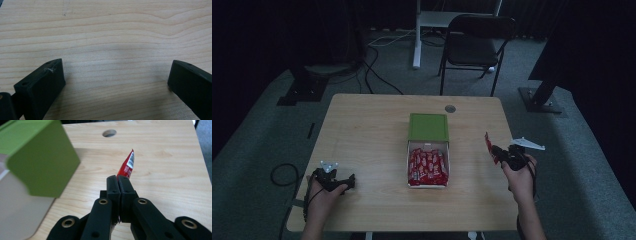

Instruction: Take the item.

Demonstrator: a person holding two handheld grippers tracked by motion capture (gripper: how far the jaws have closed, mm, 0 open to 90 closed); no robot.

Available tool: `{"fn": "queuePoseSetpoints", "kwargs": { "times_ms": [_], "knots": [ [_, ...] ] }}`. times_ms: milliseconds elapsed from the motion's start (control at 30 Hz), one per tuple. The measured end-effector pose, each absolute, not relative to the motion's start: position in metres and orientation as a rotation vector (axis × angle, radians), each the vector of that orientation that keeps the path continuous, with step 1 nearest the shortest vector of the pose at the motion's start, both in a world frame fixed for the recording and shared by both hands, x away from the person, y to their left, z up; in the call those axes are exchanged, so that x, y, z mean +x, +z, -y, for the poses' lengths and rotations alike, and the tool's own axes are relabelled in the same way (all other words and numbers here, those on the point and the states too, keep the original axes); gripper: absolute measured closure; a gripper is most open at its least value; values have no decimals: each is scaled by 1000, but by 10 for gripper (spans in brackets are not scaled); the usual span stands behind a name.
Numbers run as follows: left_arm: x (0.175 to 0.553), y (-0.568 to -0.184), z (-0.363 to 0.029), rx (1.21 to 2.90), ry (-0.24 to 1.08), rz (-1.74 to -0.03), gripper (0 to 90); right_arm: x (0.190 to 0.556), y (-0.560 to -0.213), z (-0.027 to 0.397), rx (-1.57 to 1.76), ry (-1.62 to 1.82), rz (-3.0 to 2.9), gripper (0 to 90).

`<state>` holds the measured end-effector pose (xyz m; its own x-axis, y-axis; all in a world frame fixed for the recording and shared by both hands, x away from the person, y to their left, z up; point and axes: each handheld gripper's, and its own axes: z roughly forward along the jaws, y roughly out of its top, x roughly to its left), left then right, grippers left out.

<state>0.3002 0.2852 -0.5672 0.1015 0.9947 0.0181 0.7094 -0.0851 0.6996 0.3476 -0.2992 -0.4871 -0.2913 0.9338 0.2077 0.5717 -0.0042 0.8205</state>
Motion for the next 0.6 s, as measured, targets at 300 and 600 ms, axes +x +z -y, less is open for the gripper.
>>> {"fn": "queuePoseSetpoints", "kwargs": {
  "times_ms": [300,600],
  "knots": [
    [300,-567,-285,1853,698,-1662,16,353,-517,313,1645,1139,-1844,889],
    [300,-567,-285,1853,698,-1661,16,352,-536,322,1704,1097,-1817,885]
  ]
}}
